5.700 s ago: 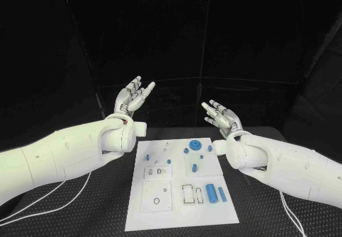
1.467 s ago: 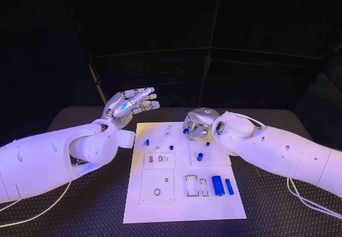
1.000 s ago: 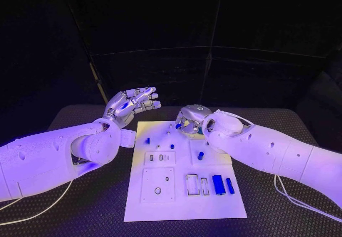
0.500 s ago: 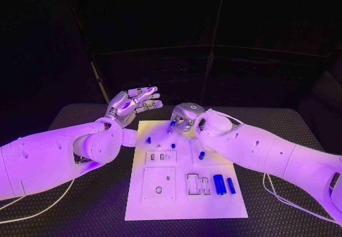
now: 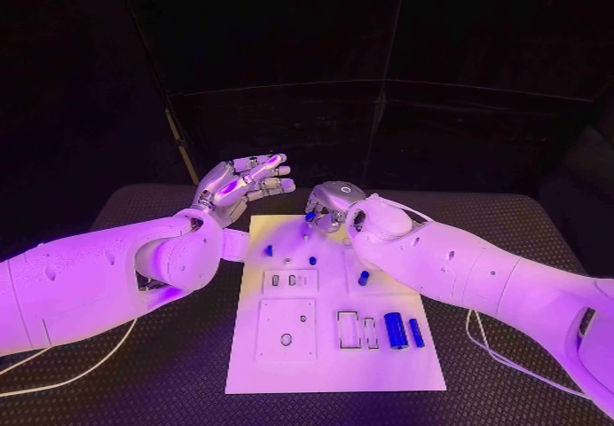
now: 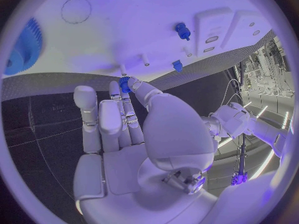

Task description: Assemble the parts on the task board

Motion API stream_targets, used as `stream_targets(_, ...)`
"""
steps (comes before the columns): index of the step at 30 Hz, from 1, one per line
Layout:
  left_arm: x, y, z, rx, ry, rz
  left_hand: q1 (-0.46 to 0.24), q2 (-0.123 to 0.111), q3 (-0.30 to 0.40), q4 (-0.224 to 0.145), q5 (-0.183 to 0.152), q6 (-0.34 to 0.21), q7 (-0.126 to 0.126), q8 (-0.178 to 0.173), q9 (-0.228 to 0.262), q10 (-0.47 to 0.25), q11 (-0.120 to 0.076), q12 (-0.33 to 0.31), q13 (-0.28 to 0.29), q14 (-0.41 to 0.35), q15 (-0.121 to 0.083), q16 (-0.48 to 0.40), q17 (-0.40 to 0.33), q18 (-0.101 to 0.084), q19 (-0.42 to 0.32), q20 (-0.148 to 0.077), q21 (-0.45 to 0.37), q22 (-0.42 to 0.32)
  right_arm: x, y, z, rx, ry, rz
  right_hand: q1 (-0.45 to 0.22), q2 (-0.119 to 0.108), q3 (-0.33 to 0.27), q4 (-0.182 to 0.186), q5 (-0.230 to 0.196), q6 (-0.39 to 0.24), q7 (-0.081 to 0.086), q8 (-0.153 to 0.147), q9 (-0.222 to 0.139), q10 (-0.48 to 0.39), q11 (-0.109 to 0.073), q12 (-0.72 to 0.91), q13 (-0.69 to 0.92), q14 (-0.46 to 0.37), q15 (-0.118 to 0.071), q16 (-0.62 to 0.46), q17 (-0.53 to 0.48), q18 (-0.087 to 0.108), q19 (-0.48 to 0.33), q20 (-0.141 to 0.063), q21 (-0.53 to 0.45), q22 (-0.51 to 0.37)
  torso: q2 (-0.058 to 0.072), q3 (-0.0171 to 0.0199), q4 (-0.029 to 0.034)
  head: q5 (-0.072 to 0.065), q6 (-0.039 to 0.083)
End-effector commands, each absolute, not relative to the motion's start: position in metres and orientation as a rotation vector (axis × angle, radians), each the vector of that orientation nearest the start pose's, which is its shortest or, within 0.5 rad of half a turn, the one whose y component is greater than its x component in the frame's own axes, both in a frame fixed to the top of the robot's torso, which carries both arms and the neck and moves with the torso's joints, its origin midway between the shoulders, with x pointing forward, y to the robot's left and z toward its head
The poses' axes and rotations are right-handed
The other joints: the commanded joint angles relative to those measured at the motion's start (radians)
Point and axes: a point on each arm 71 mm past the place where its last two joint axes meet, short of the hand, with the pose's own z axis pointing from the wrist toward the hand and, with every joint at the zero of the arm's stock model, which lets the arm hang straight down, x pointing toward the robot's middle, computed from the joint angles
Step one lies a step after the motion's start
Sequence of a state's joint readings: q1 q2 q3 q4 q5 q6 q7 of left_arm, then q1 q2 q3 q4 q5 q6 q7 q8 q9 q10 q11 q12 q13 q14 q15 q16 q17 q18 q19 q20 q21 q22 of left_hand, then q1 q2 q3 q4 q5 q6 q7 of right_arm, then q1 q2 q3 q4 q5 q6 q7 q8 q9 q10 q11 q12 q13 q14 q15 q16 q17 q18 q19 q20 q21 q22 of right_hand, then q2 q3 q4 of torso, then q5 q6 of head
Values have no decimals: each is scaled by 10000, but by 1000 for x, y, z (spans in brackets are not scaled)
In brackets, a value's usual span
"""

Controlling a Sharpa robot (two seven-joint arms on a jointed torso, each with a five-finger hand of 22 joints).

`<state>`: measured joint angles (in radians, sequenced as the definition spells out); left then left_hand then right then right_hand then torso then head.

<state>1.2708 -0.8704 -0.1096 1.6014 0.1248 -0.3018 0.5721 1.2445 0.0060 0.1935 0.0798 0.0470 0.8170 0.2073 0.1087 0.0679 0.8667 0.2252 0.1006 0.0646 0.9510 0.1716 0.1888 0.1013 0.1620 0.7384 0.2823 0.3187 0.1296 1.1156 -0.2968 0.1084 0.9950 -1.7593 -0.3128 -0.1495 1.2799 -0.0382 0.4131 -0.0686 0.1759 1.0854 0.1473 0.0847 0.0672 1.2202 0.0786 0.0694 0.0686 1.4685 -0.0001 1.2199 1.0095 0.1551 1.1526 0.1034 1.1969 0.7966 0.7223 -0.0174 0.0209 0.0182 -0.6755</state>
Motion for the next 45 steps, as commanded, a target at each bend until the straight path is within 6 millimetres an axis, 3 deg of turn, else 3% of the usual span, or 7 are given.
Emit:
stream_targets(1,479,203,-154,-10960,12642,-17121,35,50,-8,-64,67,90,715,17,-1,36,-3,1,-2,67,32,-12,-17,194,79,-2,32,-10,552,-58,-205,-3021,15515,5431,-13,-100,24,72,-72,-9,70,-13,13,-62,44,-44,-16,241,-21,67,11,-119,37,5,69,24,-4,-7,-5,42,-29)
stream_targets(6,479,203,-153,-10963,12631,-17086,58,69,2,-87,67,92,713,14,-2,44,-5,-2,-2,73,30,-19,-22,194,82,-3,30,-16,552,-57,-207,-3203,15698,5478,-28,-137,19,100,-118,-6,69,-16,14,-59,46,-39,-13,228,-15,59,-22,-118,25,12,77,26,-10,-5,-23,100,-62)
stream_targets(22,480,204,-154,-10970,12621,-17050,51,95,5,-83,67,65,720,3,-7,36,-1,-11,-5,74,32,-25,-27,193,83,-3,28,-21,554,-64,-208,-3147,15729,5341,-75,-194,9,187,-193,-8,71,-30,14,-64,51,-39,-10,198,-7,47,-80,-111,-12,25,84,11,-3,-3,-17,112,-106)
stream_targets(45,482,205,-154,-10990,12647,-17003,49,124,10,-85,68,61,723,-6,-10,29,3,-22,-7,75,34,-34,-33,192,84,-2,25,-28,556,-58,-211,-3158,15922,5426,-114,-454,11,439,-265,-590,179,-245,-41,-455,164,-53,-18,43,95,-146,-460,-73,-244,118,7,-177,1,-2,-14,128,-181)
